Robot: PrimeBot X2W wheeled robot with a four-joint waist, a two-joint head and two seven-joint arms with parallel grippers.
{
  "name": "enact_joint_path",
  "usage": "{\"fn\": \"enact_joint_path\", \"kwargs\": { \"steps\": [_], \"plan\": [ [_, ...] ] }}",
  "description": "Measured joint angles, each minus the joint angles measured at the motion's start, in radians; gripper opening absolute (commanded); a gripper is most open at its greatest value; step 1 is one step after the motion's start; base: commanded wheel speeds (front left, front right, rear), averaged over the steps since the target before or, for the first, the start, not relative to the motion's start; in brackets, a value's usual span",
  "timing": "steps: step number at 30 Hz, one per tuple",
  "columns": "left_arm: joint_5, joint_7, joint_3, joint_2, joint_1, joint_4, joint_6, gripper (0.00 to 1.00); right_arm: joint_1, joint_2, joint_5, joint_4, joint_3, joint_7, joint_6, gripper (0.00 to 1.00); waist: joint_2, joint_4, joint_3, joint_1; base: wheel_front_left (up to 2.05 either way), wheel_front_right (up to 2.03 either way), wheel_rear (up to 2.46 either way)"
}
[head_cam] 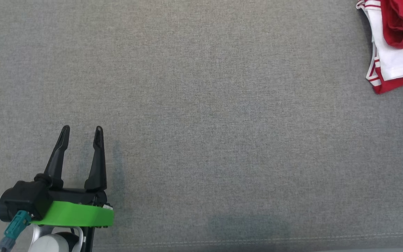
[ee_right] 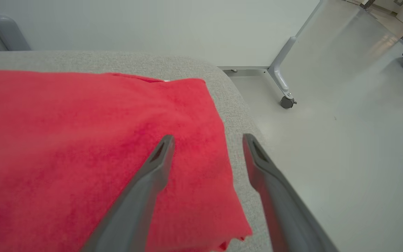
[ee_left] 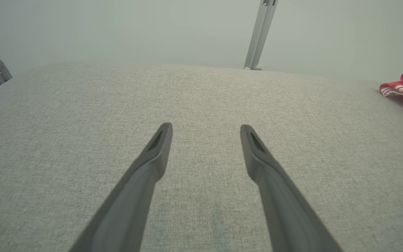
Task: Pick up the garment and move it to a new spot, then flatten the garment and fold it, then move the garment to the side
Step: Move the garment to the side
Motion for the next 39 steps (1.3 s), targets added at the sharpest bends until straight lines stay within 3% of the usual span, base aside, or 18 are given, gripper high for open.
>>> {"fn": "enact_joint_path", "kwargs": {
  "steps": [6,18,31,39],
  "plan": [
    [0.0,-0.001,-0.005,0.0,-0.009,0.013,-0.001,1.0,-0.034,0.015,-0.004,-0.015,-0.014,-0.069,-0.001,1.0,0.0,-0.022,-0.031,0.0,0.0,0.0,0.0],
    [-0.024,-0.011,-0.017,-0.034,-0.03,0.083,-0.01,1.0,-0.034,0.15,-0.027,-0.131,-0.012,-0.103,0.01,1.0,0.0,-0.084,-0.149,0.0,0.0,0.0,0.0],
    [-0.031,-0.028,0.025,-0.055,-0.028,0.184,0.028,1.0,0.149,0.28,-0.054,-0.39,-0.105,-0.103,0.019,1.0,0.0,-0.154,-0.324,-0.0001,0.0,0.0,0.0],
    [-0.043,-0.028,0.027,-0.067,0.005,0.193,0.04,1.0,0.317,0.299,-0.119,-0.521,-0.164,-0.103,0.007,1.0,0.0,-0.18,-0.421,-0.0001,0.0,0.0,0.0]
  ]
}}
